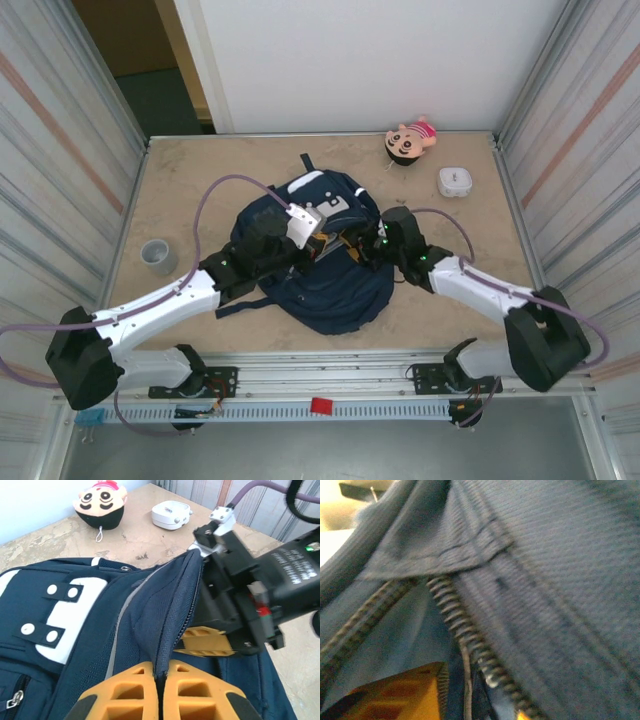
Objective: Pack books, pencil case, and school supplies into a backpack
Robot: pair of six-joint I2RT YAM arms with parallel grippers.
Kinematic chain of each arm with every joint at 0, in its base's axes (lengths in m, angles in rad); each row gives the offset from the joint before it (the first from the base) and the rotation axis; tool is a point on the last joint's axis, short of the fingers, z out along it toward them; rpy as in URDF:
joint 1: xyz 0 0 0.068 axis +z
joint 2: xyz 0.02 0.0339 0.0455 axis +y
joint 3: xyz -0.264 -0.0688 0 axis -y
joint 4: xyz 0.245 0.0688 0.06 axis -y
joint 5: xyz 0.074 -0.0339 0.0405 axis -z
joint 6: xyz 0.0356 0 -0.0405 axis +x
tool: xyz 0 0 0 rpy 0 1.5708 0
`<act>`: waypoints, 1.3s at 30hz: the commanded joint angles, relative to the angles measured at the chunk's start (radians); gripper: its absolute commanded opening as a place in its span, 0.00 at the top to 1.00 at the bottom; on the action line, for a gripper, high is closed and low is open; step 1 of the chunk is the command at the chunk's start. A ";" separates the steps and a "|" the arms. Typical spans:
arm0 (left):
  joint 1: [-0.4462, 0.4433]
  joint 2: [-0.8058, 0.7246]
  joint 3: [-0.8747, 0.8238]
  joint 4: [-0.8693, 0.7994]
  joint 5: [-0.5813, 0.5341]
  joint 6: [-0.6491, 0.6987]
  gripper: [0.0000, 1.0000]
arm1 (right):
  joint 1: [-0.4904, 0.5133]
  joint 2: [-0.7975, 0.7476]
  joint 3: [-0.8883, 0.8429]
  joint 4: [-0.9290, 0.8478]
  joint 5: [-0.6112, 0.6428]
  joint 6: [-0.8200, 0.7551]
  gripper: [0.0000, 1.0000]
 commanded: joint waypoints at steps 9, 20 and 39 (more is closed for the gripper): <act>0.049 -0.085 -0.026 -0.047 0.088 -0.009 0.38 | -0.071 -0.407 -0.069 -0.360 0.029 -0.155 0.42; 0.136 -0.320 -0.304 -0.156 0.253 0.256 0.24 | -0.039 -0.421 -0.089 -0.337 -0.132 -0.151 0.39; 0.140 -0.015 -0.259 -0.308 0.187 0.634 0.35 | 0.035 -0.286 -0.118 -0.188 -0.131 -0.109 0.67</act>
